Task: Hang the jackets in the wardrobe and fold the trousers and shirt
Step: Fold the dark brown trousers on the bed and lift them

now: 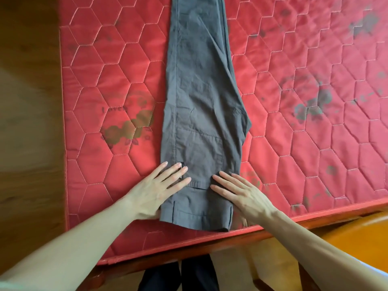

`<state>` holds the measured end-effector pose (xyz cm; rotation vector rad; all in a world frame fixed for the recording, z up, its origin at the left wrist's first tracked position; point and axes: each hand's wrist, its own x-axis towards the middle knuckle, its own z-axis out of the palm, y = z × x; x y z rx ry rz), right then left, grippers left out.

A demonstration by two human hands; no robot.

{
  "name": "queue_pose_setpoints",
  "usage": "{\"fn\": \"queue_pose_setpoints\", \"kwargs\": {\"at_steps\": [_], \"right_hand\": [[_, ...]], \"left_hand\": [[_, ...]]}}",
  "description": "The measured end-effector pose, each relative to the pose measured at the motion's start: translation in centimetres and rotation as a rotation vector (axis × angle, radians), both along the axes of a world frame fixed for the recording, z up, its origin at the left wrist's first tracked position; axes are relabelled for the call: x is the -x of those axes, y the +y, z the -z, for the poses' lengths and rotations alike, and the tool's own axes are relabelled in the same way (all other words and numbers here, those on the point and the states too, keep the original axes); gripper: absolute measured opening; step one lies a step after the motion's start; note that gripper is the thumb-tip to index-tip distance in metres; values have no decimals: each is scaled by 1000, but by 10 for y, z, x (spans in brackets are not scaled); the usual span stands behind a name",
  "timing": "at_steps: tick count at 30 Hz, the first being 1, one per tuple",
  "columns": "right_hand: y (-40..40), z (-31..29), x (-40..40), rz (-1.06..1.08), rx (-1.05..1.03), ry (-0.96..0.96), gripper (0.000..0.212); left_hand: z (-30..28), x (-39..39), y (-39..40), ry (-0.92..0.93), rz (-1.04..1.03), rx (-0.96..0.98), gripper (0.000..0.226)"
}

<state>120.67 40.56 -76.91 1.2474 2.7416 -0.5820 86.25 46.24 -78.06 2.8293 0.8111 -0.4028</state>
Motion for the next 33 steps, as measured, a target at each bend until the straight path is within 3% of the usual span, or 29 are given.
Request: {"fn": "queue_pose_setpoints", "kwargs": {"at_steps": [2, 4, 8, 9, 11, 13, 15, 19, 23, 28, 30, 33], "right_hand": [[-11, -2, -2, 68, 94, 58, 56], [-24, -6, -5, 114, 177, 101, 56], [-49, -14, -6, 315, 280, 300, 46], [-52, -17, -1, 431, 285, 359, 45], [-53, -24, 12, 702, 255, 426, 31], [-45, -27, 23, 929, 240, 495, 24], [-36, -24, 28, 1036, 230, 514, 33], [-13, -16, 37, 1134, 216, 361, 14], [9, -7, 41, 1163, 92, 321, 32], [34, -2, 42, 1213, 119, 353, 27], [44, -2, 39, 1204, 138, 363, 26], [60, -2, 35, 1174, 127, 346, 26]], "left_hand": [[-2, 2, -6, 73, 42, 58, 111], [-5, 1, -16, 90, 112, 75, 110], [-17, 1, -36, -83, 127, 184, 66], [-22, -1, -39, -173, 16, 311, 59], [-35, -12, -38, -308, -324, 651, 67], [-38, -19, -34, -382, -579, 757, 81], [-42, -25, -26, -423, -705, 759, 76], [-32, -32, -19, -414, -832, 633, 48], [-20, -41, -7, -508, -1061, 646, 33], [-25, -51, 6, -618, -1255, 668, 38], [-26, -51, 12, -637, -1245, 679, 41], [-20, -52, 18, -511, -1128, 546, 22]]}}
